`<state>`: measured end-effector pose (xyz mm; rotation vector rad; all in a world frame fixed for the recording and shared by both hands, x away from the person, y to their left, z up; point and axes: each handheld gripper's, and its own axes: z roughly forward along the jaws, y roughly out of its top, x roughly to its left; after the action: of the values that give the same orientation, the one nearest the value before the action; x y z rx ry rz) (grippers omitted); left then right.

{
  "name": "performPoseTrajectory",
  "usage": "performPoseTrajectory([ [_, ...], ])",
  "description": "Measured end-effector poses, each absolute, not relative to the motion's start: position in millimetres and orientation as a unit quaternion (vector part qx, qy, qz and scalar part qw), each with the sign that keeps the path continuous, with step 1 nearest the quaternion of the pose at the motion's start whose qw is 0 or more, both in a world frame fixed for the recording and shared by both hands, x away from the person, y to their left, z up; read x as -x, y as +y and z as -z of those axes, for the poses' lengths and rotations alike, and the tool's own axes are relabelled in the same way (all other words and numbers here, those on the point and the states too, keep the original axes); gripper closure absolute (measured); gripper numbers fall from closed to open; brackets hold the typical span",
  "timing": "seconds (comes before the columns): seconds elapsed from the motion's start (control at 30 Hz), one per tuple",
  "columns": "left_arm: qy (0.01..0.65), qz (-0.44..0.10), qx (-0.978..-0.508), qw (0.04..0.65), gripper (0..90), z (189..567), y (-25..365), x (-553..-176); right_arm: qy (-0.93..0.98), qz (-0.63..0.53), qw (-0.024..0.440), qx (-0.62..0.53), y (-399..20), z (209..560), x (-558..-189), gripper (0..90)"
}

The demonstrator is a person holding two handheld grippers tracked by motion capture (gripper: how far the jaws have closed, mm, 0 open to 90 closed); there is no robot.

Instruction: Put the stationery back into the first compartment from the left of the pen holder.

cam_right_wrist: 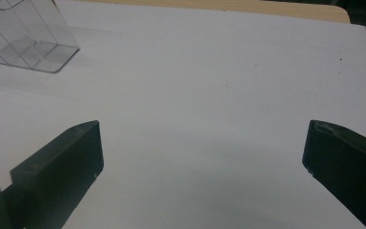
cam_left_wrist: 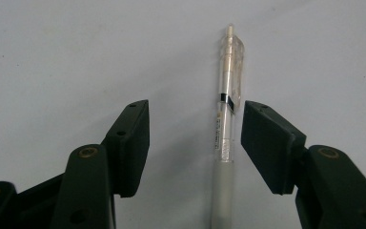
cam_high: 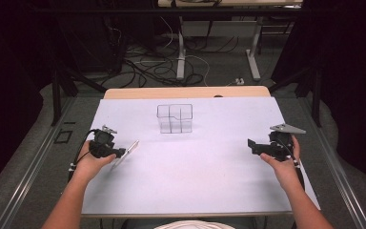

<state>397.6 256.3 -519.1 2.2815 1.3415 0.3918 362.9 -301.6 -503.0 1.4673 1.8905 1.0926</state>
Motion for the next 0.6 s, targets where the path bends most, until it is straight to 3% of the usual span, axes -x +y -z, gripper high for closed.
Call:
performPoseTrajectory([
  [0.6,0.491,-0.117,-0.837,0.213,54.5,523.0,257.5,-392.1,0.696,-0.402,0.255,-0.537,-303.4,503.9,-363.4,0.0],
])
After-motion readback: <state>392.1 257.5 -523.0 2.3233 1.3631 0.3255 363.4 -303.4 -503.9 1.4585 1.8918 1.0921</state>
